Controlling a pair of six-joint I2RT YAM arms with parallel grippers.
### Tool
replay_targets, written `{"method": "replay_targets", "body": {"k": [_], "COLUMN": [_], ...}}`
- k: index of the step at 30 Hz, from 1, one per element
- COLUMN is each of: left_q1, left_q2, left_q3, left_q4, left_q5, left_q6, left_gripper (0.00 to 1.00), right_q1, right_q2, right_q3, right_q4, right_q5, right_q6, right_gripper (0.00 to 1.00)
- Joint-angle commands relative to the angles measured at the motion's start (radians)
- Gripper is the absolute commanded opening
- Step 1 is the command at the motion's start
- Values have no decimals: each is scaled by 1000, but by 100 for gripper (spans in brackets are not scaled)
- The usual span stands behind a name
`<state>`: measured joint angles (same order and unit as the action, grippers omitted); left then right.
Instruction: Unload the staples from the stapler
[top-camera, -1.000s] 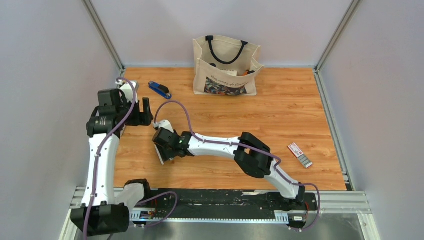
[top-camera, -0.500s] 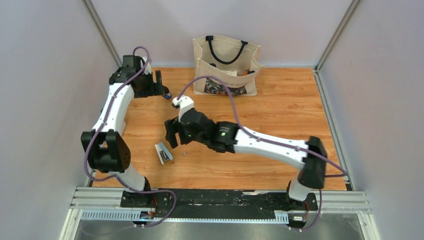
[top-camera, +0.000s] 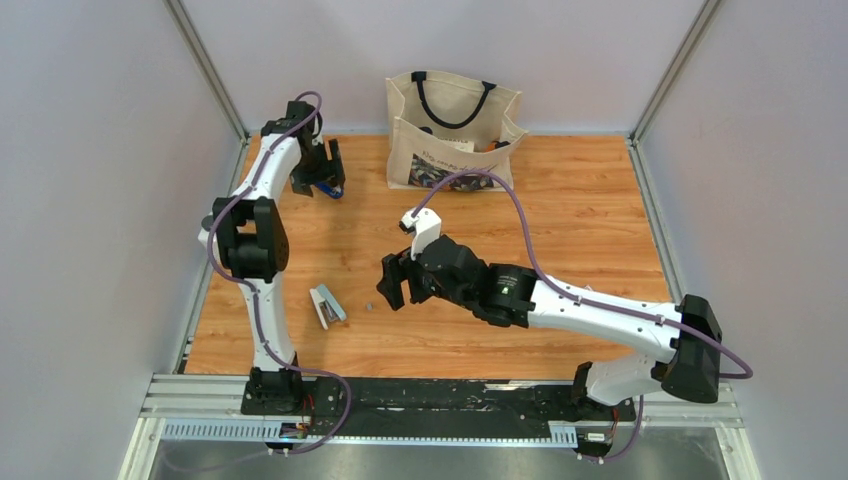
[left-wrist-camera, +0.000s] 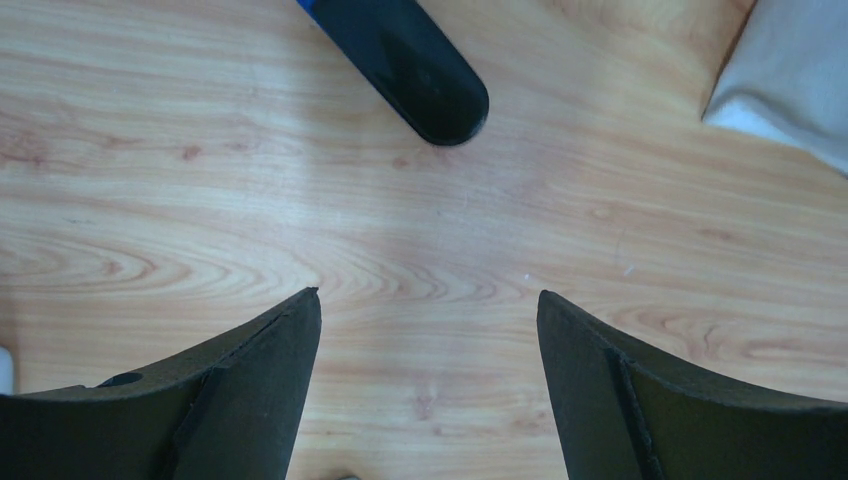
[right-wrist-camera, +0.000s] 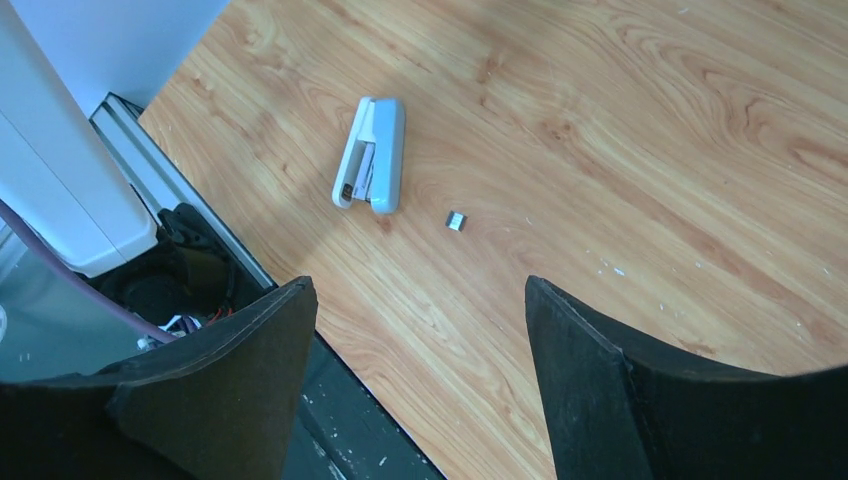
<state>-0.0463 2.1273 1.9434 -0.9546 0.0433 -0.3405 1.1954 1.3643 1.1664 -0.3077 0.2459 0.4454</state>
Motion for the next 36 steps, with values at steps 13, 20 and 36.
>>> {"method": "replay_targets", "body": {"k": [13,20,36], "left_q1": [40,74,76], "left_q2": [209,266,345], "left_q3": [285,357,404], "left_q4": [-55,-46,-10], "left_q5": [-19,-23,35], "left_q6": [-164,-186,-178], "left_gripper": [88,88,89], "right_q1": [-51,-86,-141], "right_q2": [-57,-59,-62], "right_q3": [-70,-96,-120], "right_q4": [114,156,165], "right_q5": [-56,-103,-161], "right_q6": [-22,-14,-2], "right_gripper": [78,76,67]}}
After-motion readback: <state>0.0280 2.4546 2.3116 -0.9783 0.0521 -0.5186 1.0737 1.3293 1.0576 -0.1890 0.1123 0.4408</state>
